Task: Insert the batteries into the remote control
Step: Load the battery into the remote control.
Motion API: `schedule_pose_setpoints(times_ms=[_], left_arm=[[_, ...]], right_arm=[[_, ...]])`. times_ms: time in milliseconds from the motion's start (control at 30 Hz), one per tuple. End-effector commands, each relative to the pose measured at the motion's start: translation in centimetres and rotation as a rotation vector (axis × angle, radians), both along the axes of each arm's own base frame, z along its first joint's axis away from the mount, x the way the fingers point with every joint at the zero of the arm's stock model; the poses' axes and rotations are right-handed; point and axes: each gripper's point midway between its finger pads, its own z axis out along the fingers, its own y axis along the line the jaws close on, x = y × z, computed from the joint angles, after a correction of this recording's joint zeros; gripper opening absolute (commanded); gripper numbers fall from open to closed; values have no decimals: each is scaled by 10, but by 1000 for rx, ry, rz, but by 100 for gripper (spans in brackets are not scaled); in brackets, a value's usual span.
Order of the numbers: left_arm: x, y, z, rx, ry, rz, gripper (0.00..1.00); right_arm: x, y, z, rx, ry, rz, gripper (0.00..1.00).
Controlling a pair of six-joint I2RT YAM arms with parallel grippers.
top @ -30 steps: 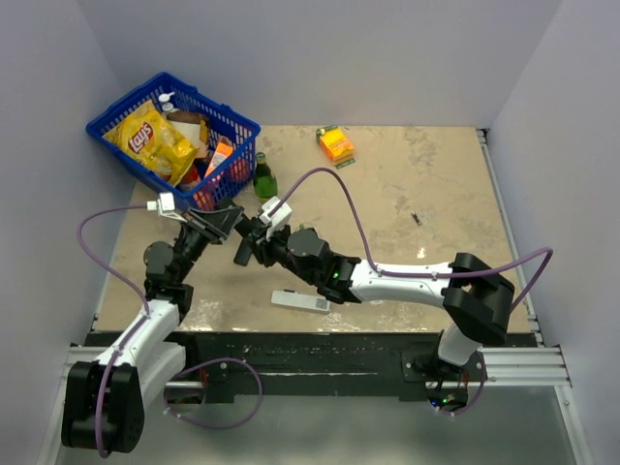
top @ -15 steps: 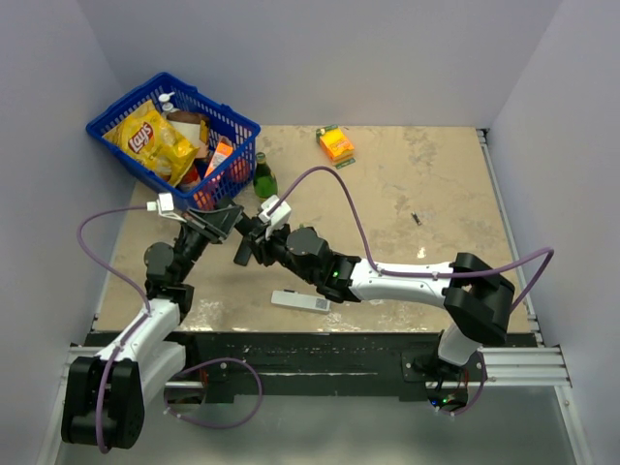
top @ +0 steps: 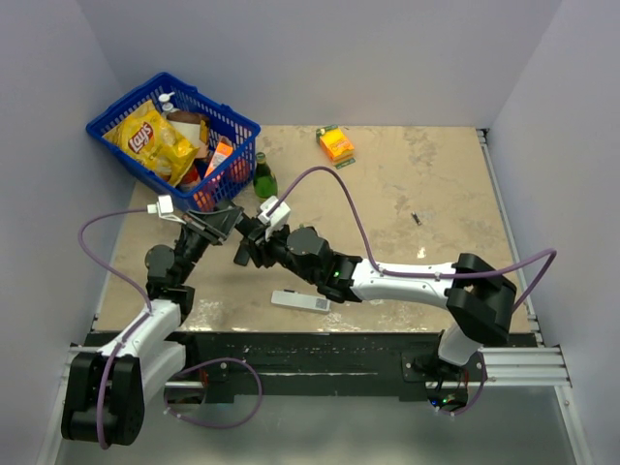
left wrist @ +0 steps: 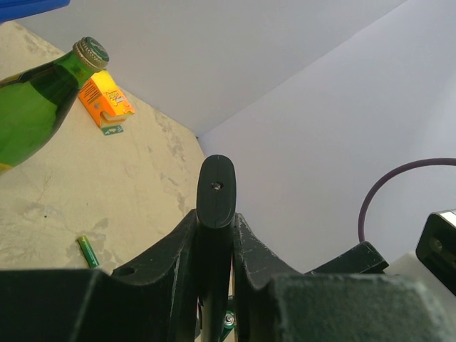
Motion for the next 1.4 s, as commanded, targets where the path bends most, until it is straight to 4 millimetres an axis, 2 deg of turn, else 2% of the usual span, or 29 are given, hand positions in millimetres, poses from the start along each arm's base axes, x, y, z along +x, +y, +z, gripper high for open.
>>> schedule_pose_setpoints(times_ms=[0, 700, 1133, 1367], left_arm=[[-35, -26, 37, -49, -138, -194, 0], [-37, -28, 39, -54, -132, -209, 0], [-32, -27, 36, -64, -112, -199, 0], [-27, -28, 33, -56, -84, -192, 0]], right_arm=[[28, -18, 23, 10, -45, -108, 49], [30, -22, 44, 7, -71, -110, 59], [26, -24, 55, -2, -85, -82, 62], [25, -22, 49, -45, -93, -65, 64]])
